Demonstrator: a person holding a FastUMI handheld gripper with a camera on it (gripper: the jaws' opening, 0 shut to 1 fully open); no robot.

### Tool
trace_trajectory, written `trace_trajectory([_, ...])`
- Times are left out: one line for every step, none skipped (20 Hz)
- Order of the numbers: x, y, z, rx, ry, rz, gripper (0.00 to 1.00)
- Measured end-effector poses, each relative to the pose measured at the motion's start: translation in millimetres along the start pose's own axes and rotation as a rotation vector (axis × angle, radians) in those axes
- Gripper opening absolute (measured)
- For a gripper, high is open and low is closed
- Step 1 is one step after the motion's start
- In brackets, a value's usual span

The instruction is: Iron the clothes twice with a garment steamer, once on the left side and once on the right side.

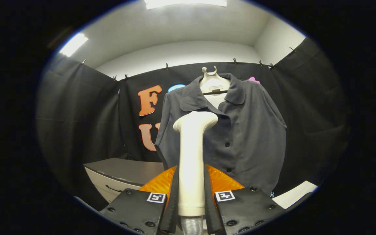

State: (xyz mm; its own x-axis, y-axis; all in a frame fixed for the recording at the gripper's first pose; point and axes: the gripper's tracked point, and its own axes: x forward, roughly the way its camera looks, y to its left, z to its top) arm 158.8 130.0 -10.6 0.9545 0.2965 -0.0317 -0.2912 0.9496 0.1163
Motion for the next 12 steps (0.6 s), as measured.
trace_trajectory([6,2,0,0.000,-0.002,0.007,0.41])
trace_trajectory([10,5,0,0.004,-0.004,0.017,0.41])
trace_trajectory([16,7,-1,0.009,-0.005,0.026,0.41])
trace_trajectory([20,10,-2,0.012,-0.006,0.034,0.41])
trace_trajectory([24,10,-3,0.010,-0.006,0.038,0.41])
trace_trajectory([28,11,-5,0.003,-0.006,0.038,0.41])
trace_trajectory([34,10,-8,-0.005,-0.005,0.038,0.41])
trace_trajectory([37,10,-11,-0.008,0.002,0.037,0.41])
trace_trajectory([40,10,-14,-0.006,0.009,0.035,0.41])
trace_trajectory([41,10,-15,-0.002,0.008,0.036,0.41])
trace_trajectory([41,10,-15,-0.002,0.005,0.036,0.41])
trace_trajectory([41,9,-15,-0.008,0.005,0.034,0.41])
